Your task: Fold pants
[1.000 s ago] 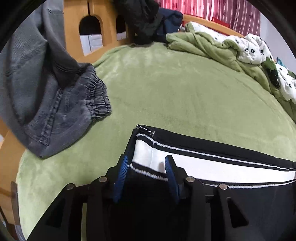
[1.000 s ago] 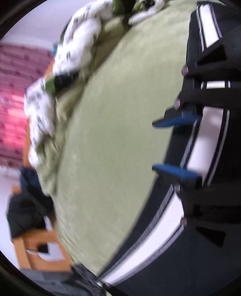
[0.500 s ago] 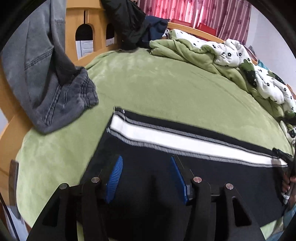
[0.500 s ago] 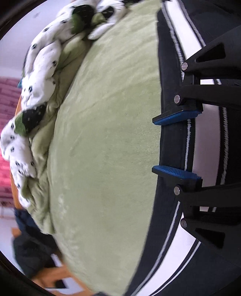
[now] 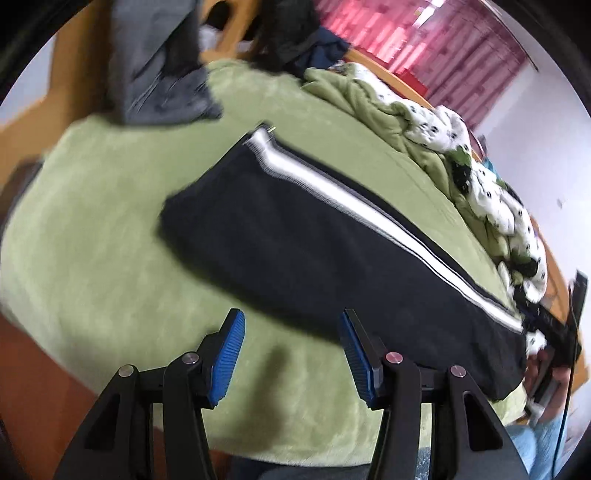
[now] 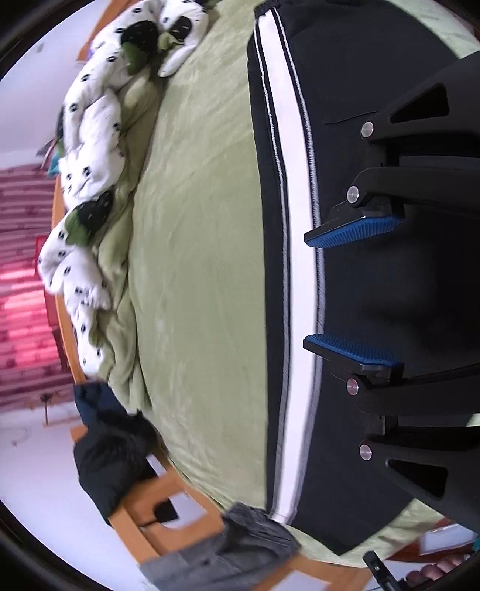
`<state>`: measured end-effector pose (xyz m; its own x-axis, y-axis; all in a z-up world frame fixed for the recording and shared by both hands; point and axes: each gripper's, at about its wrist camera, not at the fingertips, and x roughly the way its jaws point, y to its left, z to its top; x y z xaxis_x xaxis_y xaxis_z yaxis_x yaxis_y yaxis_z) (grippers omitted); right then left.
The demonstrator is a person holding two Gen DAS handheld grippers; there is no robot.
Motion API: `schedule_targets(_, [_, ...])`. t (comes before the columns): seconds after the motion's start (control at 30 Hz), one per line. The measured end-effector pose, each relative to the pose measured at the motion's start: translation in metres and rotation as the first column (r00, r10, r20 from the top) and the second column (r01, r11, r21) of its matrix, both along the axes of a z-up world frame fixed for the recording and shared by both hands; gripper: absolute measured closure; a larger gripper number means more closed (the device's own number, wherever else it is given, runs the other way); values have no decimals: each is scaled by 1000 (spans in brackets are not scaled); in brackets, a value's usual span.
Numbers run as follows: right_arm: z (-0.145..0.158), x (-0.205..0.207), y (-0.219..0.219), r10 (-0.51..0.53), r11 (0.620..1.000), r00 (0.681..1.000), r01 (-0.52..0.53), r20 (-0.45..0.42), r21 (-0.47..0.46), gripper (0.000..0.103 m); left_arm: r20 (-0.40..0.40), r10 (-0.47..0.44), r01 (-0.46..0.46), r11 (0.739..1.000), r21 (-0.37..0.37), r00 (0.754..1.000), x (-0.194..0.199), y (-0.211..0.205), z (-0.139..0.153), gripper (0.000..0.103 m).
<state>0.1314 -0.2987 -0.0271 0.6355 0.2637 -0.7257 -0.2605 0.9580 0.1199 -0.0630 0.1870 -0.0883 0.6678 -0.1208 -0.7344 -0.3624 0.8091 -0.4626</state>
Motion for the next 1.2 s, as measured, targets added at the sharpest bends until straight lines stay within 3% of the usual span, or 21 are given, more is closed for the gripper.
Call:
schedule_targets(0.1, [6,-23,5,-18,1000,1000,18,15,-16,54,7,44,-44,998,-54,999,0,11,-16,54])
schedule_targets(0.23, [-4,-35,6,1,1000,996,0,-85,20,54,23,102,-97,983,-158,994,7,27,-38,54])
schedule_targets(0.37, [-10,-47,12,-20,998,996,15,-91,-55,54,79,181,-157,956,-249,980,17,52,-47,59])
schedule_targets(0.53, [-14,-49,20,-28,996,995,20,-94,-87,51,46,272,-250,929,-273,961,44,70,-57,73])
schedule_targets(0.7, [-15,-51,26,-7,990,997,-4,-74,-141,51,20,303,-289,925,-245,953,51,84,-45,86])
schedule_targets(0.83, [-14,-50,20,6,990,998,-14,-60,-137,50,-4,222,-222,972,-77,975,66,69,-10,92])
schedule_targets(0.93, [-13,-50,8,-3,989,999,-4,-47,-148,50,12,163,-163,982,97,987,74,43,34,92])
schedule_targets(1.07, [-14,-47,-26,-46,995,997,40,-66,-97,50,55,72,-85,954,286,996,89,-16,90,92])
schedule_targets(1.13, [-15,-47,-44,-84,994,994,78,-71,-83,50,83,-13,-20,926,378,996,98,-66,114,93])
schedule_targets(1.2, [-15,-49,-64,-116,992,991,112,-71,-60,50,100,-111,60,910,410,989,105,-115,125,93])
